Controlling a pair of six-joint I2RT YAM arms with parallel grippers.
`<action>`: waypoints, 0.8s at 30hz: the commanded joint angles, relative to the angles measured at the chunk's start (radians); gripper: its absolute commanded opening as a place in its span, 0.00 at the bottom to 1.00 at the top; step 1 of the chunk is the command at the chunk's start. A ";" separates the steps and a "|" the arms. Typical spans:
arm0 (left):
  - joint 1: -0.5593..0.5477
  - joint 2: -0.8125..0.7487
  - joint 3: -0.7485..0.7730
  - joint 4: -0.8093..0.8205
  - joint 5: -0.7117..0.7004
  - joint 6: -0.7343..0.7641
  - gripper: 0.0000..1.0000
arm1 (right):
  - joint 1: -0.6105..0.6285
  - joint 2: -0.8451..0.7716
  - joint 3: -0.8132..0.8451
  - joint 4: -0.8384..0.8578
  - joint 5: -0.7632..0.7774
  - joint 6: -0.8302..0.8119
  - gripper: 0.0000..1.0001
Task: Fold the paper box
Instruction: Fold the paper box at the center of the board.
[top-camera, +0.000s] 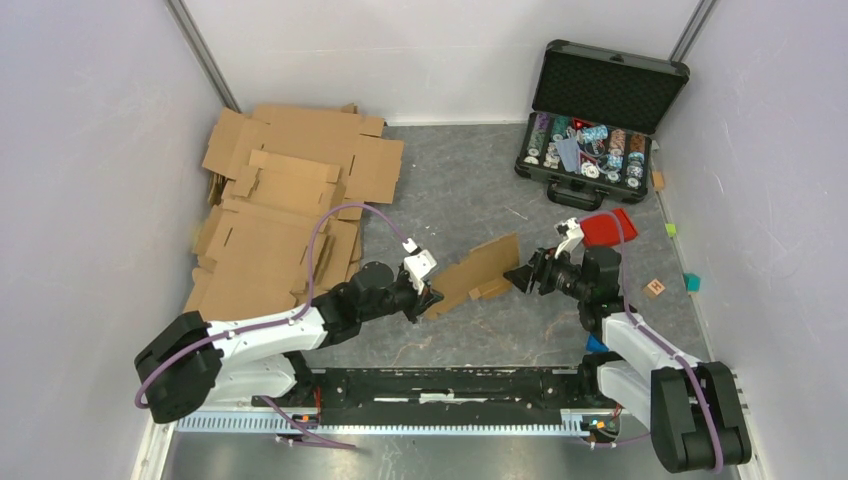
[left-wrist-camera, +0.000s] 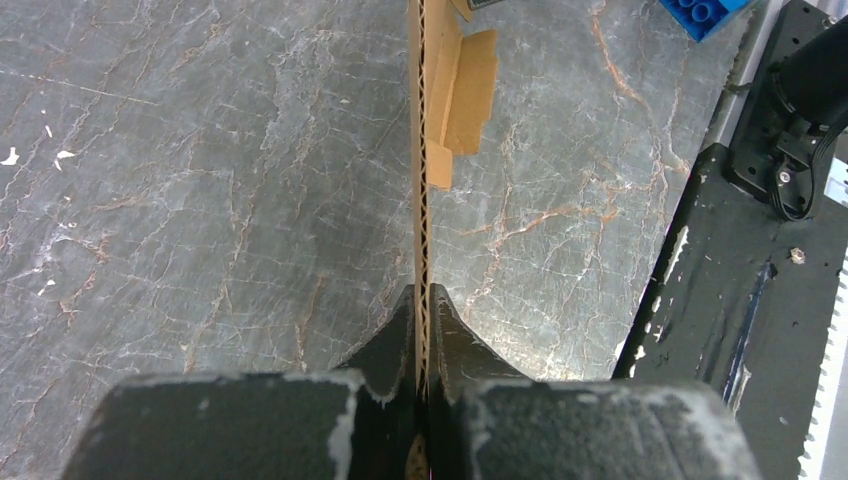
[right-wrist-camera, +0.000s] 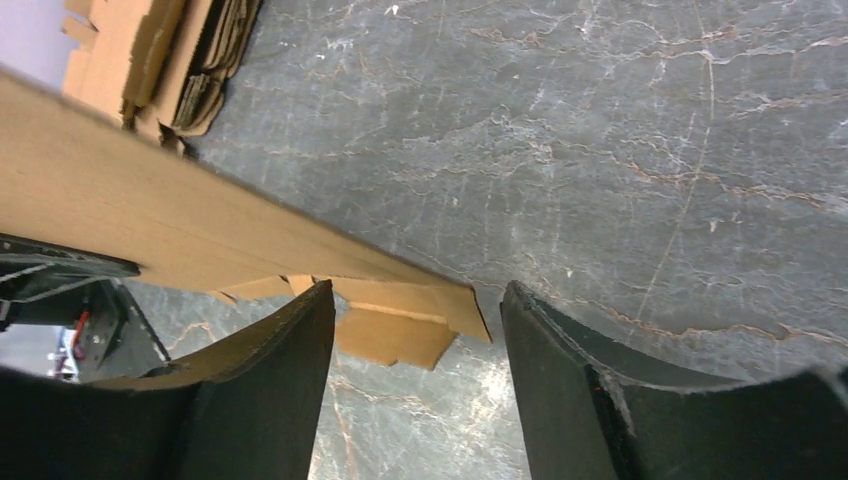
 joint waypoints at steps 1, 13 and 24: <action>0.003 -0.022 0.029 0.033 0.026 0.028 0.02 | 0.001 -0.005 0.053 0.020 -0.045 0.025 0.64; 0.001 -0.004 0.048 0.003 0.004 0.039 0.02 | 0.002 -0.010 0.055 -0.007 -0.065 0.062 0.24; 0.001 0.031 0.072 -0.014 0.030 0.029 0.02 | 0.004 0.010 0.017 0.068 -0.064 0.046 0.24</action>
